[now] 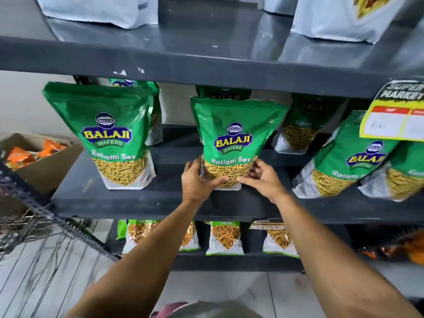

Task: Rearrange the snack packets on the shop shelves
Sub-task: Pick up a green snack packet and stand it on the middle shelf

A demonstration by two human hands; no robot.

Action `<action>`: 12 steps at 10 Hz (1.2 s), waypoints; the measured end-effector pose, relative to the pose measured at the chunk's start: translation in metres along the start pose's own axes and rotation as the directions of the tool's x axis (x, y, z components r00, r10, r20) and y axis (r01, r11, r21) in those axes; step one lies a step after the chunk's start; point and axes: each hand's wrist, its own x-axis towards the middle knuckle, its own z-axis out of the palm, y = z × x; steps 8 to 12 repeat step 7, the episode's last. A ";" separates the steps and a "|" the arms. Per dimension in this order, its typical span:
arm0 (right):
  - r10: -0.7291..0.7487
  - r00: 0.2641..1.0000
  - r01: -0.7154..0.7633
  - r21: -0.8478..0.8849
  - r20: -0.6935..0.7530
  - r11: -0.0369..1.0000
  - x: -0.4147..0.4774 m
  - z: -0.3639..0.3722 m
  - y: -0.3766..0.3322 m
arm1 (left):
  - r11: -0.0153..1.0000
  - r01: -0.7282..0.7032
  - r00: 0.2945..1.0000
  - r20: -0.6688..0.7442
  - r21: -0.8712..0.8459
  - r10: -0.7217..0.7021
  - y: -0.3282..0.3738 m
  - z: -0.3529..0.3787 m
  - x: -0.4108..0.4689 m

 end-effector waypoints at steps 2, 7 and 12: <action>-0.013 1.000 0.013 -0.001 -0.005 1.000 0.000 0.001 0.003 | 0.996 -0.012 0.999 0.038 0.087 0.009 -0.004 -0.003 0.008; 0.007 1.000 -0.009 -0.221 -0.007 0.975 -0.015 -0.010 -0.004 | 0.973 0.009 0.993 0.110 0.231 -0.036 0.019 -0.003 -0.002; 0.007 1.000 -0.009 -0.221 -0.007 0.975 -0.015 -0.010 -0.004 | 0.973 0.009 0.993 0.110 0.231 -0.036 0.019 -0.003 -0.002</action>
